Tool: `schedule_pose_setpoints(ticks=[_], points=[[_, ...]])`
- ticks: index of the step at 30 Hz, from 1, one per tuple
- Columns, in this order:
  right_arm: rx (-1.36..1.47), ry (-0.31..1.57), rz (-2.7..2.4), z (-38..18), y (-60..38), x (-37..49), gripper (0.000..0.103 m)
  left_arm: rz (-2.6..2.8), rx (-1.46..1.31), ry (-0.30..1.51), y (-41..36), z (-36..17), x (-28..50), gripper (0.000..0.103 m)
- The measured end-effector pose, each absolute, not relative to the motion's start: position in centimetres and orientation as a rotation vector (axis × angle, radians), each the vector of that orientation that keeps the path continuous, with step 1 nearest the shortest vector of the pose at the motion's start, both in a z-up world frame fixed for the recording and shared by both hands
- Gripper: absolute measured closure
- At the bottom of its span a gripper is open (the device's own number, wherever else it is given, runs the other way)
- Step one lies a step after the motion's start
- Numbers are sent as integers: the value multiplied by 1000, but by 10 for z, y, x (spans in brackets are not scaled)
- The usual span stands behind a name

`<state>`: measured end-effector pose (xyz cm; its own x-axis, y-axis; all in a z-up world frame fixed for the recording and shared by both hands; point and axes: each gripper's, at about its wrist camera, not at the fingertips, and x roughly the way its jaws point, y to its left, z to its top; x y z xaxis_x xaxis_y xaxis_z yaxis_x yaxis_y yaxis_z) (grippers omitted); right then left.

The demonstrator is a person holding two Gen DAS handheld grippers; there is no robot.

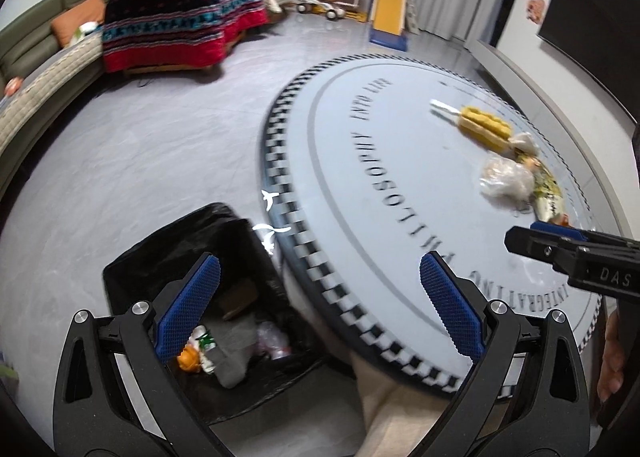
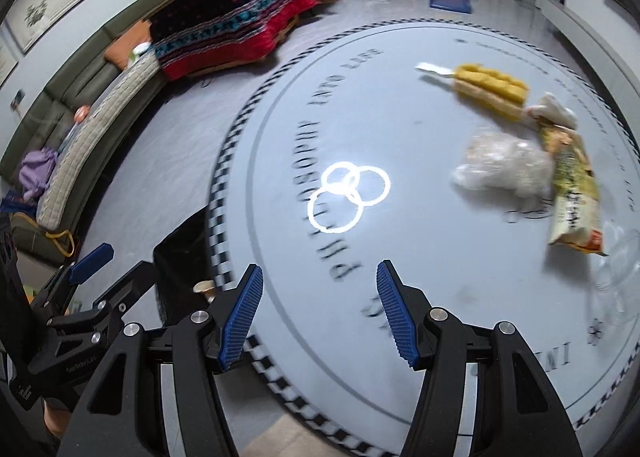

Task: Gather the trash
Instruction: 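Move both grippers back over the table toward the corn snack packet, then grasp the corn snack packet with the right gripper while the left grasps the clear bag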

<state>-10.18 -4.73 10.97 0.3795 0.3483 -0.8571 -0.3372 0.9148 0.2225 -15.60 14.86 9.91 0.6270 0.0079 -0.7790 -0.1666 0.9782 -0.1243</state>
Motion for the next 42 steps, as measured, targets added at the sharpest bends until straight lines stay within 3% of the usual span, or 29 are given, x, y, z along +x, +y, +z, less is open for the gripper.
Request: schedule_pose_setpoints(ticks=[17, 30, 33, 42], points=[[68, 1131, 145, 102, -207, -3, 42, -134, -63, 980, 11, 93, -36, 6], [31, 1297, 111, 46, -223, 53, 42, -205, 22, 1039, -43, 72, 28, 6], [73, 1303, 143, 44, -228, 53, 57, -218, 41, 1052, -55, 63, 45, 6], [146, 1308, 163, 46, -244, 56, 59, -262, 91, 1068, -77, 36, 73, 6]])
